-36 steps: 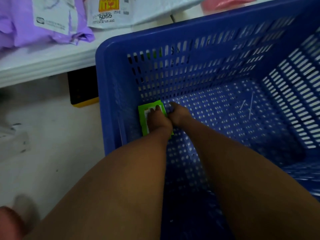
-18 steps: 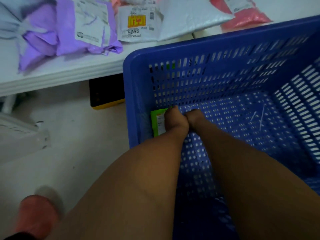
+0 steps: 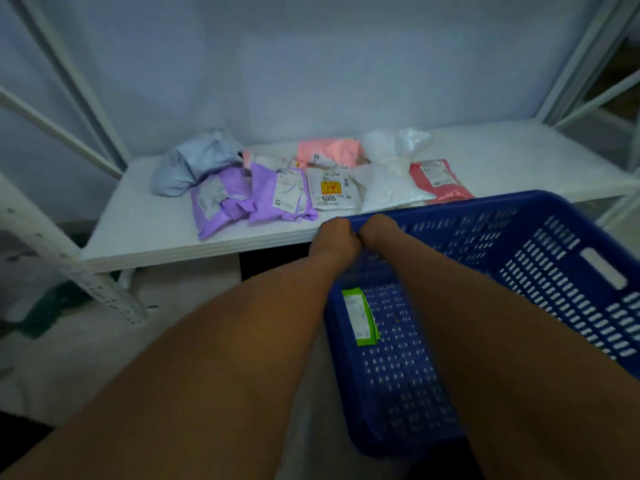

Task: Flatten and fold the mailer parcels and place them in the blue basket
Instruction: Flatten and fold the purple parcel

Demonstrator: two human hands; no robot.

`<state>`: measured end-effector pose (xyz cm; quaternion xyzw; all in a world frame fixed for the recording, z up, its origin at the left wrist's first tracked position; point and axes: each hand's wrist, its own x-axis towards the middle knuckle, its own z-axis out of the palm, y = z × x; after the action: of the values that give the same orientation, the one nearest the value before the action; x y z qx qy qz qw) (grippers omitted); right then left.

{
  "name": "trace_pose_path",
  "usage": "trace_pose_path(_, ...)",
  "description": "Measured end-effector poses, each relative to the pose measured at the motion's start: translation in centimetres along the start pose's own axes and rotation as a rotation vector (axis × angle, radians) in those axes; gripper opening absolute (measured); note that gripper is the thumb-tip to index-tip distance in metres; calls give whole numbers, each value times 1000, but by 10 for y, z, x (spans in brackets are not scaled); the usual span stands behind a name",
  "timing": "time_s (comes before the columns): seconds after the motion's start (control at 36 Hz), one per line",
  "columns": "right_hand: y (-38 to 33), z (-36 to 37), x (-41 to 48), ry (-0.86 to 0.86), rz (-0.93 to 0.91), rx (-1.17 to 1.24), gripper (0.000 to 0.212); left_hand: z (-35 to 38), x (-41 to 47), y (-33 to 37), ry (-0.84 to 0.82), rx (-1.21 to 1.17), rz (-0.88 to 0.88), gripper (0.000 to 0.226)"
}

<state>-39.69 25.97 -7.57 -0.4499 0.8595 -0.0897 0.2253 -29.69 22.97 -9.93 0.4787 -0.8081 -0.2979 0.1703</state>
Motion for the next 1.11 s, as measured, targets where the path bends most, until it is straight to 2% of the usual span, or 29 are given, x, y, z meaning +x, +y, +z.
trace_pose_path(0.14,-64,-34,-54,113,-105,146,20,-96,-24,-1,110,35,11,15)
trace_pose_path(0.22,-98,-35,-66,162,-201,170,26,-142,-38,-12,160,80,39,24)
trace_pose_path(0.25,-109,-33,-68,175,-232,150,25,-156,-42,-17,166,111,50,27)
trace_pose_path(0.31,-128,-28,-65,175,-280,63,11,-181,-48,-30,179,180,49,29)
trace_pose_path(0.36,-145,-22,-61,177,-307,17,21,-203,-52,-45,193,225,45,27)
trace_pose_path(0.47,-174,-18,-60,200,-349,50,4,-236,-52,-75,193,274,13,29)
trace_pose_path(0.64,-204,11,-29,198,-358,92,13,-245,-33,-136,209,220,-76,37)
trace_pose_path(0.69,-211,23,-16,222,-362,115,23,-239,-28,-164,231,174,-103,36)
trace_pose_path(0.81,-228,45,7,237,-370,123,30,-241,-17,-207,163,150,-169,41)
trace_pose_path(0.92,-245,58,30,239,-367,117,37,-248,4,-226,258,51,-263,26)
trace_pose_path(0.97,-253,63,40,226,-361,118,44,-243,13,-231,161,28,-279,18)
trace_pose_path(1.03,-259,67,46,180,-368,114,47,-237,18,-231,77,-15,-324,21)
trace_pose_path(1.11,-271,70,54,126,-362,78,54,-227,33,-232,64,-118,-421,30)
